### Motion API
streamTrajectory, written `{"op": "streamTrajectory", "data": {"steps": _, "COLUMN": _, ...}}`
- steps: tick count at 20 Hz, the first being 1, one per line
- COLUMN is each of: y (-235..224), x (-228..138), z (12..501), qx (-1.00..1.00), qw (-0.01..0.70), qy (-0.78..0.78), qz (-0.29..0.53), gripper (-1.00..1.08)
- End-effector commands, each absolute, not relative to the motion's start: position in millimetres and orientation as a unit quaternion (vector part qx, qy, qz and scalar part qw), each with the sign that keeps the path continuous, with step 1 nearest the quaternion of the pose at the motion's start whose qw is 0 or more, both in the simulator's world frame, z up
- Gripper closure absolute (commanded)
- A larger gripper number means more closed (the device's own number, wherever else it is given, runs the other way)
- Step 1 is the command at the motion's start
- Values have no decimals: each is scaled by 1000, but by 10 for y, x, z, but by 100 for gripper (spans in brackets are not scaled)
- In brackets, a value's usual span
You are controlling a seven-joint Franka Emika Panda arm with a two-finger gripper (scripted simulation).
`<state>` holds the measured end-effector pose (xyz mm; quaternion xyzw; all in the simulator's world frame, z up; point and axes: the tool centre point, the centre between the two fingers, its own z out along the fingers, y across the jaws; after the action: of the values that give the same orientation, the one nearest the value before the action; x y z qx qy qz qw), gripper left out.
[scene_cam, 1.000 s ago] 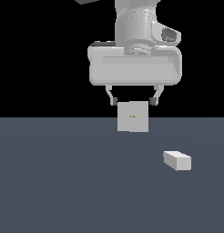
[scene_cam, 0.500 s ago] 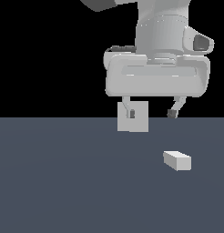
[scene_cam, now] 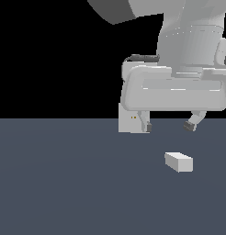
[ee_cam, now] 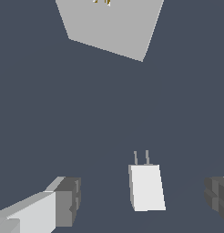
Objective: Plug the charger into the wall socket.
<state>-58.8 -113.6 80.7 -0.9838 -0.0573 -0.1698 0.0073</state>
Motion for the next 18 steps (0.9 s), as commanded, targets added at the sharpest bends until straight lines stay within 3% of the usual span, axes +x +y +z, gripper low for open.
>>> {"op": "streamTrajectory", "data": {"steps": 1, "y": -1182, "x": -602, "z": 761, "qx": -982, "qw": 9, "qy": -60, "qz": -179, "gripper": -92}}
{"op": "streamTrajectory", "data": {"steps": 18, "y": -1305, "x": -635, "z": 620, "qx": -978, "qw": 14, "qy": -68, "qz": -198, "gripper": -92}}
